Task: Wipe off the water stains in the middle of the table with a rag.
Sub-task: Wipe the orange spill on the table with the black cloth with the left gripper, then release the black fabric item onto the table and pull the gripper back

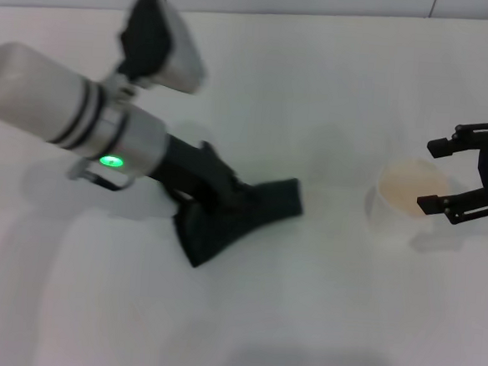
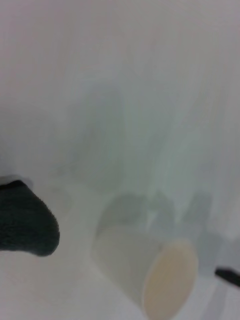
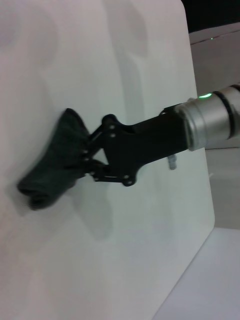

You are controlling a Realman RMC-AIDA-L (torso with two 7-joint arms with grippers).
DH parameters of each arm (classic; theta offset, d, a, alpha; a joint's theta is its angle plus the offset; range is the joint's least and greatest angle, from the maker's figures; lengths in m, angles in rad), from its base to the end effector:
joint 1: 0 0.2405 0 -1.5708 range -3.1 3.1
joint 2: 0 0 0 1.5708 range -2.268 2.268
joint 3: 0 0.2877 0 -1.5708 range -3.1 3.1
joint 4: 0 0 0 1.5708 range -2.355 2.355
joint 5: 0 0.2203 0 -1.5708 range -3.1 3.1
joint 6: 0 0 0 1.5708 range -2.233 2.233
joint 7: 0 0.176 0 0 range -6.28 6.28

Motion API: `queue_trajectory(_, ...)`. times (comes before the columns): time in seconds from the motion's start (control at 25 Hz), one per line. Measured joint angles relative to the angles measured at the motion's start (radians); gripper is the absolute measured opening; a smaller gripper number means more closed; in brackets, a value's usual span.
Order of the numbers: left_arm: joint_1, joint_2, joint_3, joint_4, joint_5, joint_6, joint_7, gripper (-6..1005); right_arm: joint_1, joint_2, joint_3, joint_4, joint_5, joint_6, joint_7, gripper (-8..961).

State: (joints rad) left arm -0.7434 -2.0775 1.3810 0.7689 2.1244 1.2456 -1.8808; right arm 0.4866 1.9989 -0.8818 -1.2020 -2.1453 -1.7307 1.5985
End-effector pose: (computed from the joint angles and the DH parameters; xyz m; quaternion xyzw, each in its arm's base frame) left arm -0.2073 0.3993 -0.1256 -0.9841 -0.1692 0.0254 0.0481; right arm 0.2547 0.3665 0.0373 -0.9869 0.0882 0.0523 0.1243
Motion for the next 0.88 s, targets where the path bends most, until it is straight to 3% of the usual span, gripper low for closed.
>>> queue_trajectory(0.24,0.087,0.000,-0.144,0.112,0.089,0.060,-0.024,134,0.005,0.004,-0.001,-0.001,0.002,0.000,0.000,842)
queue_trajectory(0.52,0.152,0.001,-0.161,0.202,0.089,0.094,-0.019,141,0.006,0.010,-0.009,-0.001,0.002,0.001,0.008,841)
queue_trajectory(0.76,0.160,0.000,-0.167,0.196,0.076,0.095,-0.005,399,0.002,0.012,-0.011,0.006,0.011,0.001,0.009,841)
queue_trajectory(0.88,0.182,0.000,-0.211,0.217,0.033,0.139,0.045,542,-0.001,0.012,-0.011,0.007,0.017,-0.014,0.009,841)
